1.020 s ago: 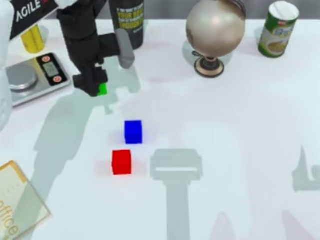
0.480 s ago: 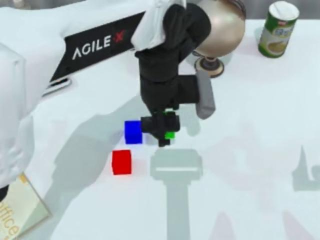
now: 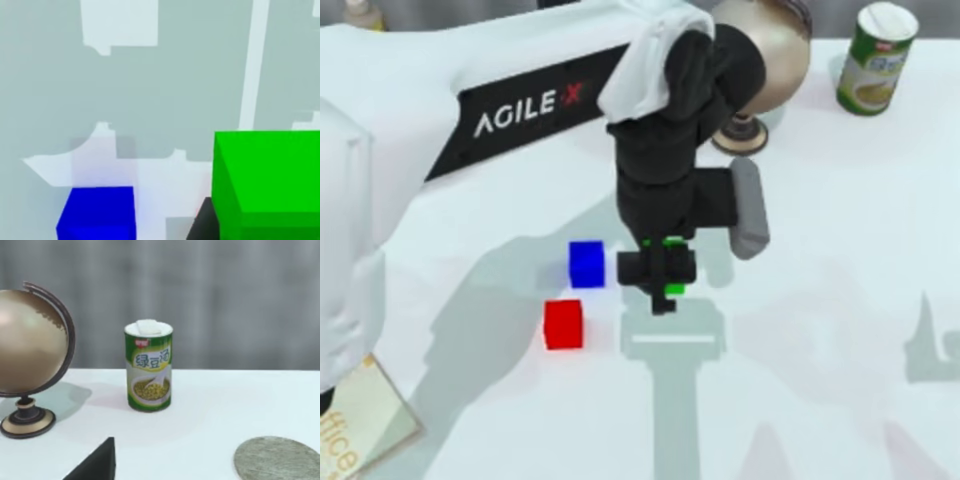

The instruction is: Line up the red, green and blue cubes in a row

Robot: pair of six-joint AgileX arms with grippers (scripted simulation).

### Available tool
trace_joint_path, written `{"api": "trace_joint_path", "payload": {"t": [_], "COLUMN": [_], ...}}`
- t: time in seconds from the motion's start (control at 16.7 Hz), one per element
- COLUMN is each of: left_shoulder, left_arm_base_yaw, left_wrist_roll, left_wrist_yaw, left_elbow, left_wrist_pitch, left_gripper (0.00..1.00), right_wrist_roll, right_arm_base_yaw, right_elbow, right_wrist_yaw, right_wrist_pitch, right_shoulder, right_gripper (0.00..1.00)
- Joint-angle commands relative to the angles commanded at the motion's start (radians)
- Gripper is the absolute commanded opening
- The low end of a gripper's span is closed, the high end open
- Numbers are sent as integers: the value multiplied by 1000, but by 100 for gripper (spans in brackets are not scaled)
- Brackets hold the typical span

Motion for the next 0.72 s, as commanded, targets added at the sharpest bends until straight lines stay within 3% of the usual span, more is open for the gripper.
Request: {"api": "trace_joint_path", "payload": {"t": [0.36,0.66,0.72], "left_shoulder": [57,65,65], "left_arm_base_yaw": [-7,-9,-9], "left_wrist_roll": [-7,-8,-8], "left_wrist_yaw": [0,1,1], "left_elbow": [-137,-155,-155], "left_wrist_pitch": [202,222,222], "left_gripper": [0,0,8], "right_wrist_roll": [0,0,0], "right_arm_base_yaw": [0,0,0], "right_elbow": [0,0,0], "right_wrist_yaw": [0,0,0], "right_wrist_pitch": [0,0,0], "right_shoulder": [0,0,0], "right_gripper": [100,100,100]}}
